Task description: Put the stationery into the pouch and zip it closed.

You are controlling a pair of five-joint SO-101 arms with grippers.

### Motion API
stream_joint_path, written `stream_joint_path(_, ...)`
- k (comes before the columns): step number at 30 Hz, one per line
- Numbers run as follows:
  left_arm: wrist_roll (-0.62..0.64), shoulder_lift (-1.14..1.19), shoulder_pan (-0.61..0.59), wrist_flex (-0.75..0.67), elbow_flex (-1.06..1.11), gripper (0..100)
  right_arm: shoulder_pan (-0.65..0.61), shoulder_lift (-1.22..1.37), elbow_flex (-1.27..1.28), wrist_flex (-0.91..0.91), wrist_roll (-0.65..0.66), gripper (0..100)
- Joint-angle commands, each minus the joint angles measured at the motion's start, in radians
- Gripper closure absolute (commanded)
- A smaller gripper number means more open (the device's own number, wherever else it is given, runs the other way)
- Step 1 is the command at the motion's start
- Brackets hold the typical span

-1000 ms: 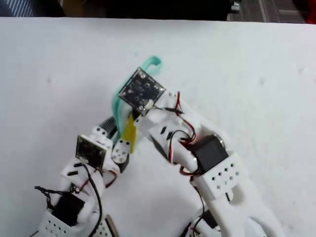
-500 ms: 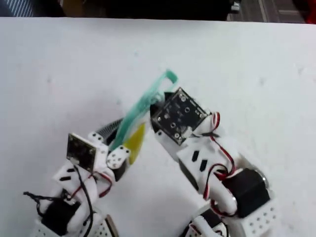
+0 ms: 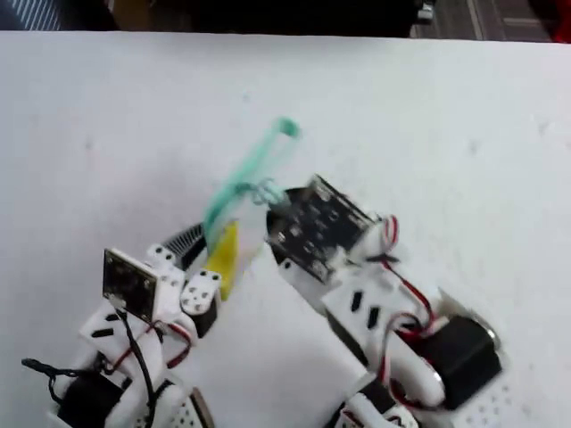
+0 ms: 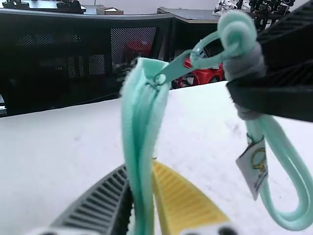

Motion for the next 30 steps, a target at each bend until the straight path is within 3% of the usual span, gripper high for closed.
stream_joint_path(1, 0.011, -0.008, 0.005, 0.002, -0.060, 97, -0.012, 0.068, -0.048, -0.008, 0.009, 98.1)
stream_joint_path(12, 0.008, -0.008, 0.031, 0.009, -0.028, 98, -0.005, 0.196, -0.328, -0.025, 0.008, 98.1)
stream_joint_path(16, -0.161, -0.008, 0.107, 0.023, 0.000, 98, 0.004, 0.308, -0.387, 0.010, 0.008, 98.1)
stream_joint_path(18, -0.241, -0.008, 0.136, 0.035, 0.014, 98, 0.050, 0.346, -0.407, 0.016, 0.006, 98.1)
stream_joint_path(30, -0.252, -0.008, 0.137, 0.029, 0.038, 98, 0.358, 0.349, -0.408, 0.074, 0.028, 98.1)
